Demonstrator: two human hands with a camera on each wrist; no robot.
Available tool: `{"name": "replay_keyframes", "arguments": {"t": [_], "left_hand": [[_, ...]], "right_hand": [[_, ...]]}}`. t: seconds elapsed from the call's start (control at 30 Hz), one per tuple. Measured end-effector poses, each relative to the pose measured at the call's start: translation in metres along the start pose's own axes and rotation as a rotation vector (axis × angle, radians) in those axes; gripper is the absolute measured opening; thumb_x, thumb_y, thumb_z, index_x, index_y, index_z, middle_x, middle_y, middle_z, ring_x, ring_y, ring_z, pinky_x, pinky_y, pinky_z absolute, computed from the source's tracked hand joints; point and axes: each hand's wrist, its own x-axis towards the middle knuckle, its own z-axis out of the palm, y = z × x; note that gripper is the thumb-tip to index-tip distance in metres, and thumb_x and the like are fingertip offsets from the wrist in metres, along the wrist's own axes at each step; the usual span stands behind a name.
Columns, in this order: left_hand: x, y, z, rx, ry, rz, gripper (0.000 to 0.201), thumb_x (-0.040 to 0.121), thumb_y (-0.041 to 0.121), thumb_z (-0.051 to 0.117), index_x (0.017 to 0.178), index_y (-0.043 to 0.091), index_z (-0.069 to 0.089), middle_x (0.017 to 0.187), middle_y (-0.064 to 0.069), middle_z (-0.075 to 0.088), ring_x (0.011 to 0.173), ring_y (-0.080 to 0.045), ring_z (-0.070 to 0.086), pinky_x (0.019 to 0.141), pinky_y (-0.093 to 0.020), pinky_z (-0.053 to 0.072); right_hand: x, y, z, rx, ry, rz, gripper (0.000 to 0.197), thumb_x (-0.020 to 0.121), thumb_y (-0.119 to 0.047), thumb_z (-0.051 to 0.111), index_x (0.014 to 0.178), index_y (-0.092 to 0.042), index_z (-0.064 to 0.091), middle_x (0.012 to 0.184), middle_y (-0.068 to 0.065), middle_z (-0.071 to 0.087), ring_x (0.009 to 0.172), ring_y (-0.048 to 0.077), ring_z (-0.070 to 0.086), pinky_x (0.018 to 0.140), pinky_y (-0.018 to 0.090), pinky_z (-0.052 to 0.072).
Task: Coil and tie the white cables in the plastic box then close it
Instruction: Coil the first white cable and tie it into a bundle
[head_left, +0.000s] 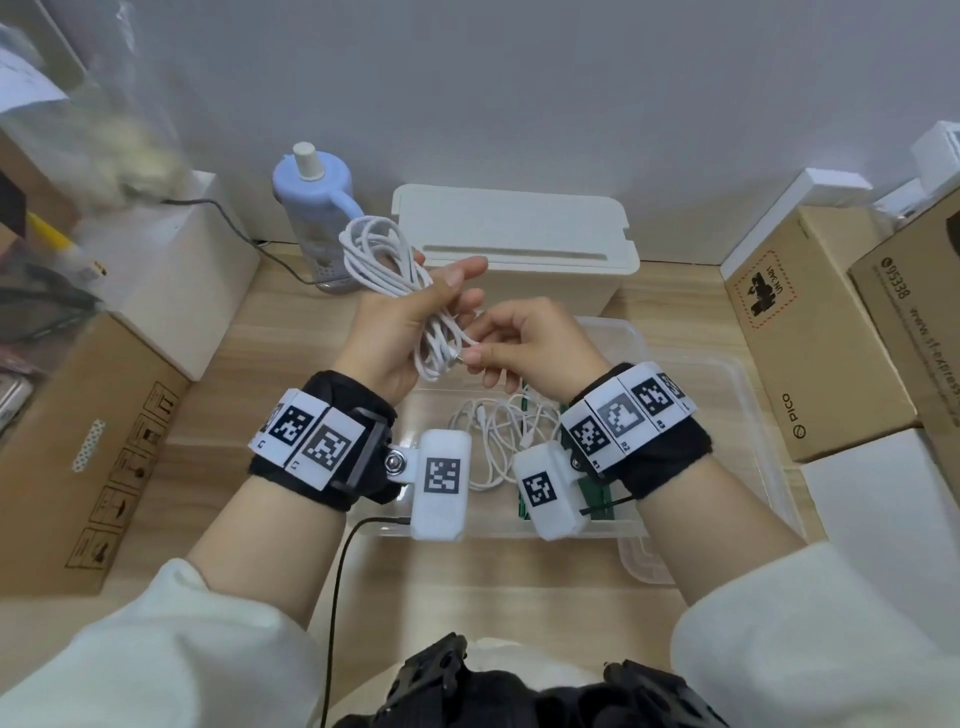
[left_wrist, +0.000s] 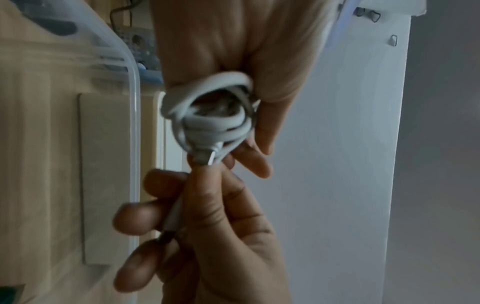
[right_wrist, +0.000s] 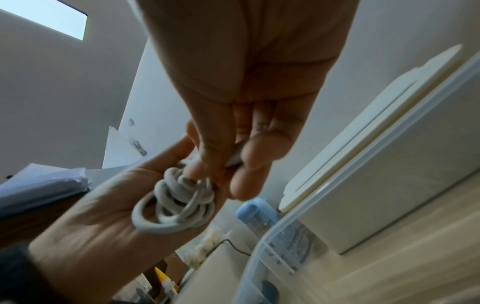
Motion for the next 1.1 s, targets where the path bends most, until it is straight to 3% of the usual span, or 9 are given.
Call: {"name": "replay_keyframes", "arguments": {"t": [0.13, 0.23, 0.33, 0.47, 0.6, 0.73, 0.8, 0.97, 1.1], "left_hand": [[0.005, 0.001, -0.008, 0.118, 0.008, 0.018, 0.018, 0.092, -0.002, 0.045, 0.083, 0.012, 0.04, 0.079, -0.006, 0.071, 0.041, -0.005, 0.046, 0.044, -0.019, 0.042], [0.008, 0.002, -0.013, 0.192, -0.014, 0.005, 0.013, 0.092, 0.0, 0.046, 0.083, 0.008, 0.051, 0.083, -0.008, 0.072, 0.039, -0.004, 0.041, 0.043, -0.017, 0.039], [0.012, 0.0, -0.019, 0.277, -0.028, -0.056, 0.034, 0.092, 0.006, 0.049, 0.07, 0.019, 0.071, 0.091, -0.019, 0.064, 0.041, -0.004, 0.044, 0.046, -0.02, 0.037], [0.015, -0.002, -0.02, 0.188, 0.002, -0.148, 0.013, 0.092, 0.002, 0.048, 0.1, 0.01, 0.054, 0.077, -0.007, 0.072, 0.039, -0.006, 0.041, 0.043, -0.018, 0.038], [0.016, -0.005, -0.021, 0.205, 0.0, -0.187, 0.015, 0.092, 0.002, 0.047, 0.101, 0.01, 0.055, 0.073, -0.004, 0.072, 0.037, -0.004, 0.037, 0.042, -0.017, 0.037], [0.018, -0.008, -0.022, 0.145, 0.033, -0.212, 0.014, 0.093, 0.002, 0.046, 0.101, 0.01, 0.054, 0.072, -0.004, 0.071, 0.036, -0.004, 0.037, 0.041, -0.016, 0.037], [0.018, -0.01, -0.022, 0.121, 0.05, -0.223, 0.015, 0.093, 0.002, 0.046, 0.102, 0.011, 0.054, 0.073, -0.004, 0.071, 0.036, -0.004, 0.038, 0.04, -0.016, 0.038], [0.02, -0.016, -0.026, 0.075, 0.214, -0.203, 0.015, 0.091, -0.001, 0.047, 0.097, 0.012, 0.052, 0.09, -0.006, 0.067, 0.034, -0.003, 0.037, 0.039, -0.016, 0.035], [0.021, -0.02, -0.028, 0.017, 0.336, -0.216, 0.017, 0.087, -0.001, 0.055, 0.091, 0.014, 0.051, 0.082, -0.004, 0.056, 0.032, -0.003, 0.037, 0.038, -0.014, 0.035]], "right_hand": [[0.015, 0.021, -0.007, -0.108, -0.084, 0.17, 0.011, 0.085, -0.02, 0.062, 0.075, -0.015, 0.063, 0.071, 0.004, 0.066, 0.061, 0.015, 0.064, 0.054, 0.024, 0.052], [0.031, 0.056, -0.017, -0.47, -0.074, 0.405, 0.025, 0.089, -0.032, 0.056, 0.093, -0.009, 0.065, 0.092, 0.009, 0.068, 0.084, 0.023, 0.064, 0.077, 0.035, 0.051], [0.043, 0.077, -0.018, -0.658, -0.163, 0.583, 0.038, 0.09, -0.032, 0.053, 0.121, -0.01, 0.055, 0.123, 0.009, 0.06, 0.111, 0.025, 0.056, 0.097, 0.037, 0.044], [0.05, 0.08, -0.011, -0.7, -0.326, 0.681, 0.043, 0.093, -0.033, 0.048, 0.129, -0.009, 0.051, 0.13, 0.01, 0.055, 0.117, 0.026, 0.053, 0.098, 0.033, 0.041], [0.057, 0.085, -0.003, -0.92, -0.382, 0.693, 0.043, 0.089, -0.038, 0.052, 0.115, -0.005, 0.06, 0.119, 0.01, 0.06, 0.097, 0.021, 0.056, 0.076, 0.027, 0.041], [0.054, 0.087, 0.003, -1.011, -0.381, 0.711, 0.049, 0.095, -0.037, 0.04, 0.129, -0.003, 0.047, 0.134, 0.011, 0.048, 0.121, 0.025, 0.049, 0.095, 0.031, 0.037], [0.05, 0.084, 0.001, -0.999, -0.352, 0.663, 0.048, 0.094, -0.039, 0.042, 0.124, -0.003, 0.052, 0.131, 0.012, 0.052, 0.118, 0.028, 0.051, 0.097, 0.032, 0.04], [0.037, 0.049, -0.021, -0.464, -0.258, 0.579, 0.054, 0.088, -0.033, 0.057, 0.134, -0.009, 0.044, 0.139, 0.008, 0.046, 0.124, 0.023, 0.047, 0.101, 0.031, 0.035], [0.015, 0.011, -0.038, -0.286, -0.103, 0.283, 0.047, 0.091, -0.031, 0.051, 0.134, -0.014, 0.043, 0.129, -0.003, 0.034, 0.116, 0.008, 0.037, 0.105, 0.026, 0.029]]}}
